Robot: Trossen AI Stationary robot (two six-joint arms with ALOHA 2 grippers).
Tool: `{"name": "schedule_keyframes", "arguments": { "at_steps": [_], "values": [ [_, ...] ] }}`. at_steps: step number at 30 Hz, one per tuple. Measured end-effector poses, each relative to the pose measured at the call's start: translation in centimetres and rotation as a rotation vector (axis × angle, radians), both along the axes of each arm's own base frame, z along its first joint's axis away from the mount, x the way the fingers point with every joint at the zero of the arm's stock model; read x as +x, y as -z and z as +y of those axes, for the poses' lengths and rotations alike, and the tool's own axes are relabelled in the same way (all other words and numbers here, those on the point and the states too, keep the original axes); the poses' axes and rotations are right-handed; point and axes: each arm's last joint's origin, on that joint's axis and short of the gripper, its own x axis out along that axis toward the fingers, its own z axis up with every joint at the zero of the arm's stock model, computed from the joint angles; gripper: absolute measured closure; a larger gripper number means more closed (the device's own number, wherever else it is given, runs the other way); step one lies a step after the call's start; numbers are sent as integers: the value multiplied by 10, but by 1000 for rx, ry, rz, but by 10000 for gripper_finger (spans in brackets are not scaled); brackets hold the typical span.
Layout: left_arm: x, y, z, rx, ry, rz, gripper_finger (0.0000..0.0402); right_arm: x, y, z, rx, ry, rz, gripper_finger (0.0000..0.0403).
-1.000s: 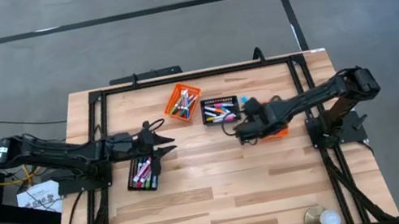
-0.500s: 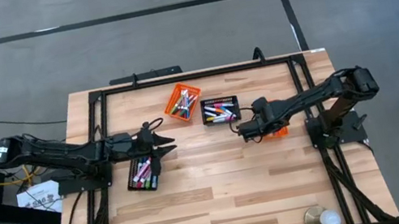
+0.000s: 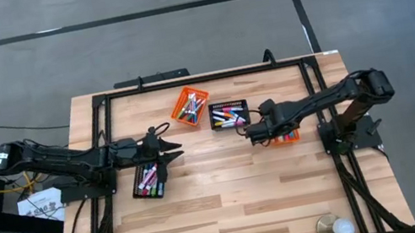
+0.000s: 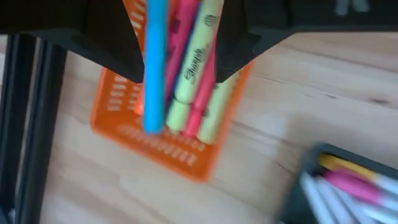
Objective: Pick & Place Markers
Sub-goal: Return to Home Position
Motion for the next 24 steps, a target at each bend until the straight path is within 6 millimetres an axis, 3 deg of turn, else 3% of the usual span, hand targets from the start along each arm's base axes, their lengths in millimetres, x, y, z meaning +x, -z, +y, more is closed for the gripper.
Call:
{"name": "schedule_keyframes", "arguments": {
  "at_steps": [6,13,19,24],
  "values": [
    [0,0,0,2,1,-2,294,15,-33,16,-58,-218,-61,210],
    [0,0,0,2,0,-3,294,27,-59,33,-64,-588,5,215],
    [-5,-9,1,26,6,-47,294,35,-60,47,-115,-684,-61,214],
    [-27,-30,3,50,-10,-144,294,29,-79,57,-139,-747,-180,215]
  ]
}}
